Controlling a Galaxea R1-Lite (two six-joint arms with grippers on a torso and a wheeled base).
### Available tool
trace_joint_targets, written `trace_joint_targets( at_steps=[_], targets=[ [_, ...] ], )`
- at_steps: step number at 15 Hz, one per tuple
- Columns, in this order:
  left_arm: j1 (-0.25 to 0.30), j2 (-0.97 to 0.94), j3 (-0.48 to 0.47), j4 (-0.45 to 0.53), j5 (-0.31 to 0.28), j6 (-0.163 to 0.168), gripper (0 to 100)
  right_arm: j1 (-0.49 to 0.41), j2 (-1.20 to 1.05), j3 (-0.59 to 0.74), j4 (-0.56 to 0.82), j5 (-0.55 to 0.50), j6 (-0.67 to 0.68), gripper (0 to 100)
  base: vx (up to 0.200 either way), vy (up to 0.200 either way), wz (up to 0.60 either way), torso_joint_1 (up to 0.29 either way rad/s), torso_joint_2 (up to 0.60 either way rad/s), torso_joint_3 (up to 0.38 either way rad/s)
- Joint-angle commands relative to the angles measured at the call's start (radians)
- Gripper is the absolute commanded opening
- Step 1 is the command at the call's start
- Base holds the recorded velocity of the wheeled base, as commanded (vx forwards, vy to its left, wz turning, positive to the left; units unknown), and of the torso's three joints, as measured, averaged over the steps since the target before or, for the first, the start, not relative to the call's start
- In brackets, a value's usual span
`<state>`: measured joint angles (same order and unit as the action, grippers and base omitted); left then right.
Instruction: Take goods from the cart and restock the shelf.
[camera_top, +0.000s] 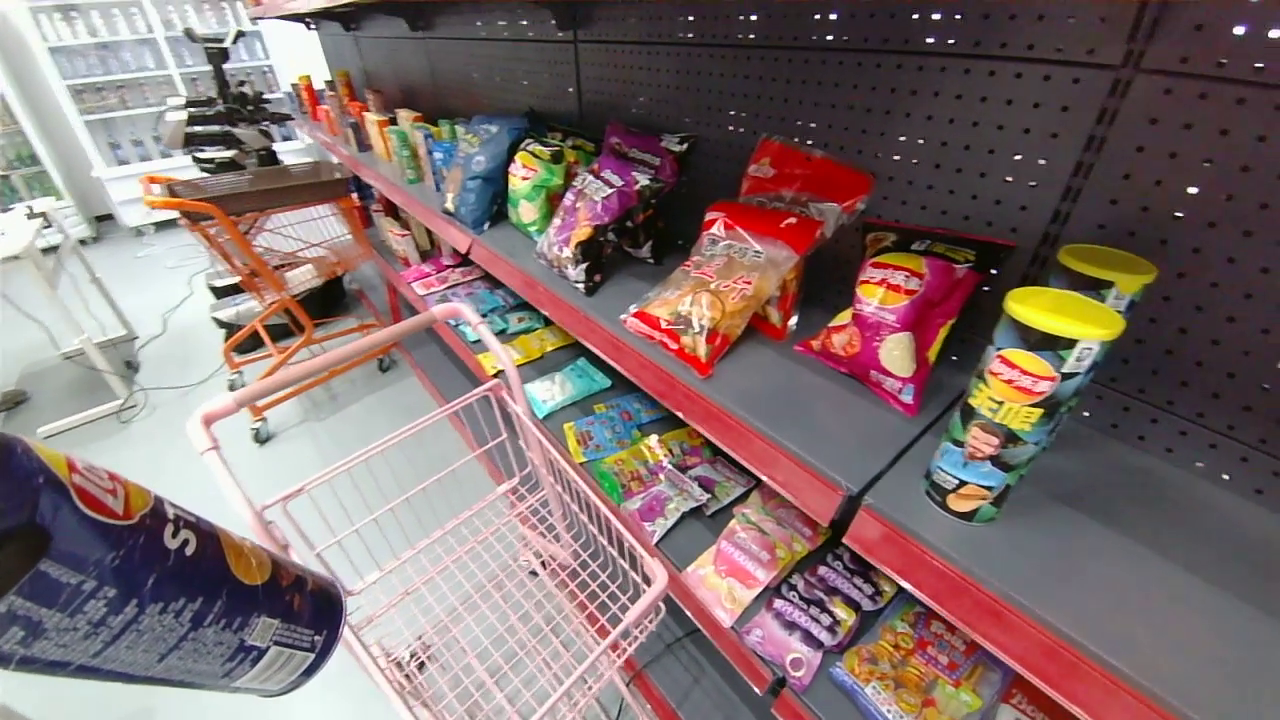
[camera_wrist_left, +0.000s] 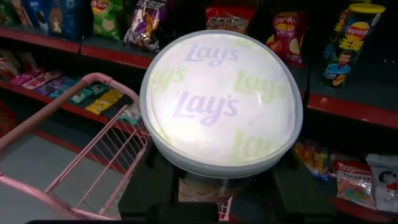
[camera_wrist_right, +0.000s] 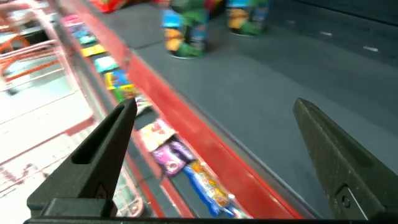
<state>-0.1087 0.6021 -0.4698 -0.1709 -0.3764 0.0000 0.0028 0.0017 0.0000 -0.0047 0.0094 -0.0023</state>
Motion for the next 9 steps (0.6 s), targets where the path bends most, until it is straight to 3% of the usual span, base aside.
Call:
trace_joint_targets(
  at_steps=[1, 9],
  targets=[
    [0.0, 0.007, 0.002, 0.001, -0.001, 0.0, 0, 0.0, 0.0, 0.0, 0.0, 0.0, -0.001, 100, 0.0, 0.0, -0.6, 0.012, 0.0, -0.007],
    [0.0, 0.008, 0.005, 0.001, -0.001, 0.0, 0, 0.0, 0.0, 0.0, 0.0, 0.001, -0.001, 100, 0.0, 0.0, -0.6, 0.006, 0.0, -0.001]
  ],
)
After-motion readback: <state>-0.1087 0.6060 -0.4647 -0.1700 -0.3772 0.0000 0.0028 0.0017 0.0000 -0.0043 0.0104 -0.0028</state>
